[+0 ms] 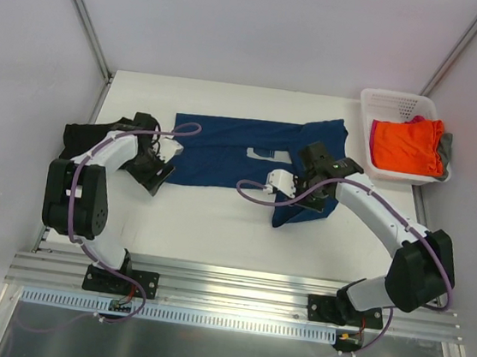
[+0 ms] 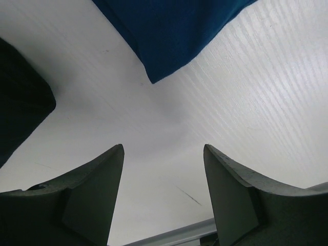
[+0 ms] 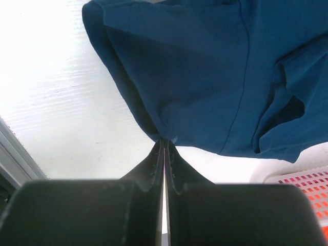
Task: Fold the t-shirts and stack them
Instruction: Grap the side of the flattened tshirt closest away from the robot with both arms
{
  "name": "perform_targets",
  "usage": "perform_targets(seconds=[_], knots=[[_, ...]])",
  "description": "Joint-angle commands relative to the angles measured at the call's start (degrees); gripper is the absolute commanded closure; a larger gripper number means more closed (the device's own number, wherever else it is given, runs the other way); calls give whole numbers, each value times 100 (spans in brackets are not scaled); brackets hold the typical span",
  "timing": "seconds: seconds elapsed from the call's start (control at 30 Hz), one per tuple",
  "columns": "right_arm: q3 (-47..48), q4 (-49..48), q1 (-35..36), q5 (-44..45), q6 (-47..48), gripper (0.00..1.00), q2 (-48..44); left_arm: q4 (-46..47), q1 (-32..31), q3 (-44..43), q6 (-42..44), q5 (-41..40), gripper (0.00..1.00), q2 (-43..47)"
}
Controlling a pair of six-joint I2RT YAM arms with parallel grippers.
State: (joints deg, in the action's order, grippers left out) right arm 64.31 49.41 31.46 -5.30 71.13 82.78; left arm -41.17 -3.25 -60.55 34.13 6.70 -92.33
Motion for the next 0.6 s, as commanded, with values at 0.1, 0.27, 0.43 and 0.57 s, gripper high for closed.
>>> perform_targets(seconds=[0.1,0.27,0.43,0.57], knots=[[301,183,-26,3,-161,99,54,47,114,-658,68,174,36,-486],[283,210,-52,55,-170,99,89,56,114,-923,33,305,37,-1013],[336,183,-96,73,-275,99,177,47,114,-1292,-143,455,37,-1296],[336,192,-123,73,-258,100,203,39,87,-1511,-187,464,38,-1462]])
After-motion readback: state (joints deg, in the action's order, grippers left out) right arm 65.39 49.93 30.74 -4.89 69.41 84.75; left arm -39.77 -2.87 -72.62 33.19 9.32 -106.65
